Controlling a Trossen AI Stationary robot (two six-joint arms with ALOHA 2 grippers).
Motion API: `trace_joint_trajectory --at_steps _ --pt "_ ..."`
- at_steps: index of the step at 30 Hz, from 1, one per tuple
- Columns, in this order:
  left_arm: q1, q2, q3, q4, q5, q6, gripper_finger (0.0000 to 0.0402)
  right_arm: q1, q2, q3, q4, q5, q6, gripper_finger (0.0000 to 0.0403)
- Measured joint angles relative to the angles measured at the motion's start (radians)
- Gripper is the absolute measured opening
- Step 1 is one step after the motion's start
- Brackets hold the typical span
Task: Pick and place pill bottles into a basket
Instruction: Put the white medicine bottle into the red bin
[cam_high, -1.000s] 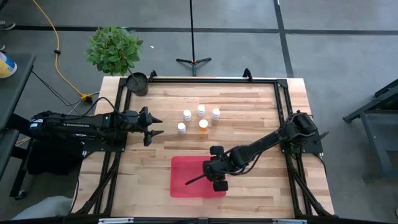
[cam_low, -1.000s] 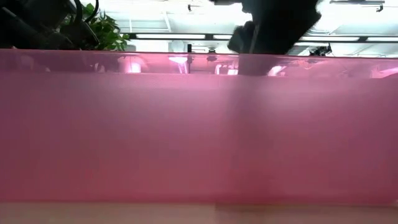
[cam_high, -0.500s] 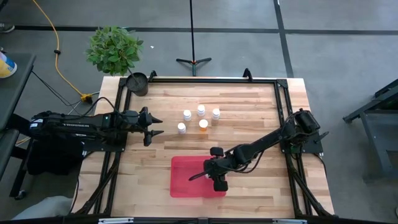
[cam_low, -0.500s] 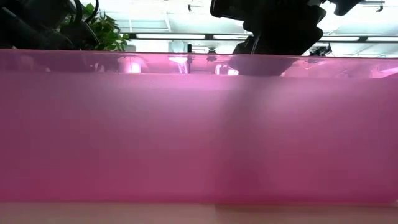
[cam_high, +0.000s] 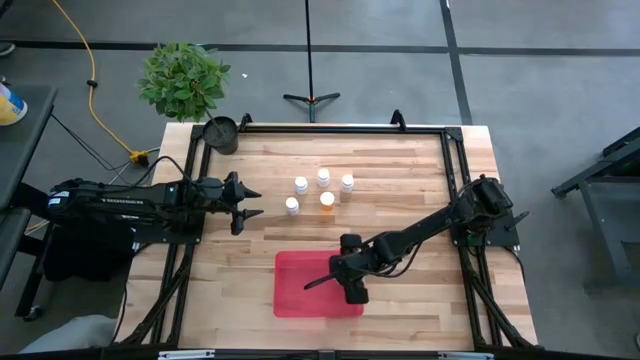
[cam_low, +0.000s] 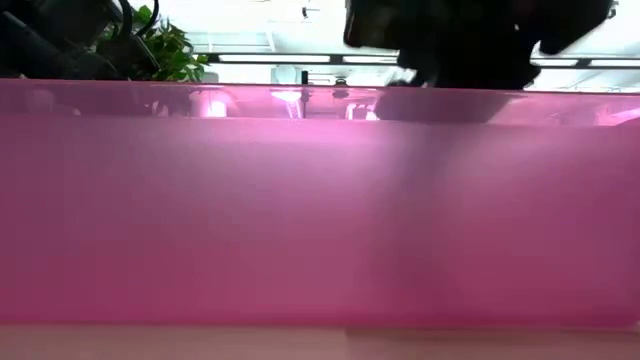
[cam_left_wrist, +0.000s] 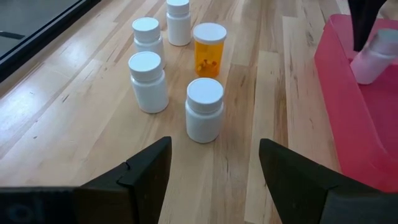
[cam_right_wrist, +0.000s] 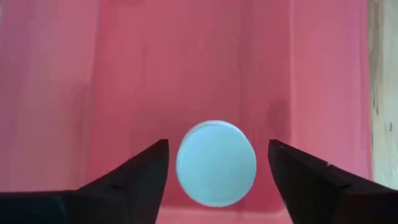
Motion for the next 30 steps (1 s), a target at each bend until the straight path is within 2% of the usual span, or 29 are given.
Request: trace_joint_trajectory --at_steps 5,20,30 --pt "0.0 0.0 0.0 0.0 0.0 0.0 0.0276 0.001 0.003 -0.002 -0.005 -0.009 -0.003 0.0283" --pt "0.0 0.0 0.0 0.0 0.0 0.0 0.0276 -0.007 -0.006 0.0 -0.019 -0.032 -0.03 0.0286" --pt "0.0 0.0 0.0 0.0 0.0 0.0 0.0276 -0.029 -0.114 0.002 -0.056 -0.049 -0.029 0.0287"
